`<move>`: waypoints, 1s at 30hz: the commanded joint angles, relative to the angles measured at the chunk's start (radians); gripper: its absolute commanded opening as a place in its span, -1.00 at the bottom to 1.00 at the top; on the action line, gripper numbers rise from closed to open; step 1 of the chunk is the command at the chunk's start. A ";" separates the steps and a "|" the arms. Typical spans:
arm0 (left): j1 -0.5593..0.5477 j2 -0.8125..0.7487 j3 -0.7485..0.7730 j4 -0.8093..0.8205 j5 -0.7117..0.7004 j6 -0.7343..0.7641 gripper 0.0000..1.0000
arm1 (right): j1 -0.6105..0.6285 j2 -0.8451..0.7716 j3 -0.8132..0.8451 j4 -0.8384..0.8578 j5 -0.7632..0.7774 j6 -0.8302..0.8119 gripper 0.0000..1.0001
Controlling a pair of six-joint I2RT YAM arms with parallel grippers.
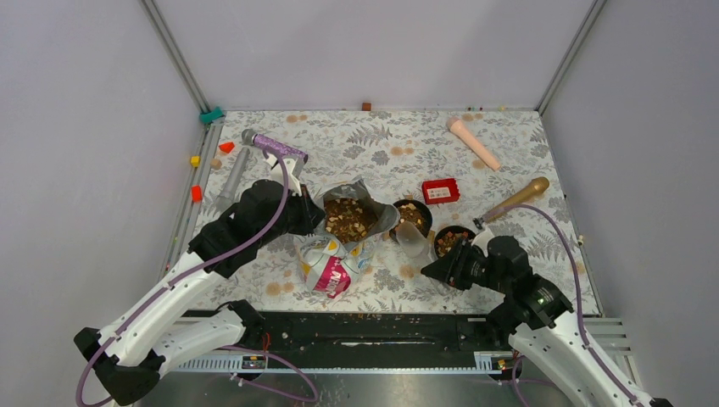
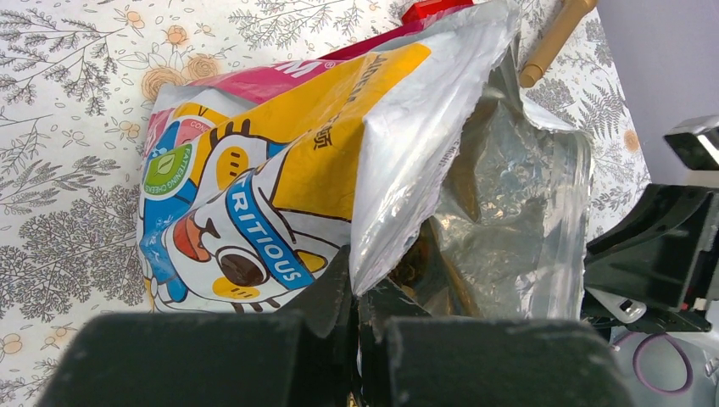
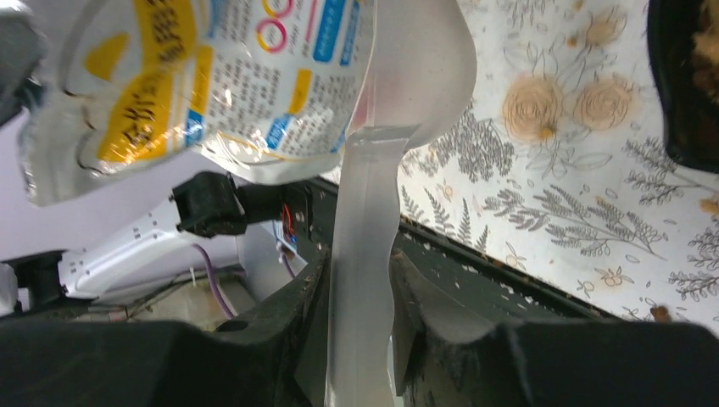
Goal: Serve the pet food
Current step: Place the spatula at the center of the board.
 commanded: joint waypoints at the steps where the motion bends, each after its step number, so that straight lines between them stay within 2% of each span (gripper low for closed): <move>1: -0.006 -0.026 0.033 0.055 0.005 -0.009 -1.00 | -0.005 -0.010 -0.058 -0.014 -0.153 -0.031 -0.96; 4: -0.006 -0.021 0.035 0.054 0.006 -0.010 -1.00 | -0.004 -0.015 -0.128 -0.018 -0.173 -0.024 -0.91; 11: -0.005 -0.010 0.034 0.054 0.007 -0.007 -1.00 | -0.004 -0.027 -0.206 -0.023 -0.100 -0.037 -0.84; 19: -0.006 -0.004 0.035 0.053 0.003 -0.007 -1.00 | -0.005 -0.028 -0.260 -0.025 -0.029 -0.027 -0.63; 23: -0.006 -0.004 0.036 0.053 0.004 -0.005 -1.00 | -0.005 -0.028 -0.253 -0.056 0.017 -0.042 -0.45; 27: -0.006 -0.006 0.037 0.051 0.004 -0.005 -1.00 | -0.004 -0.027 -0.216 -0.143 0.083 -0.093 -0.20; 30: -0.006 -0.008 0.036 0.051 0.005 -0.005 -1.00 | -0.005 -0.023 -0.183 -0.206 0.122 -0.123 -0.15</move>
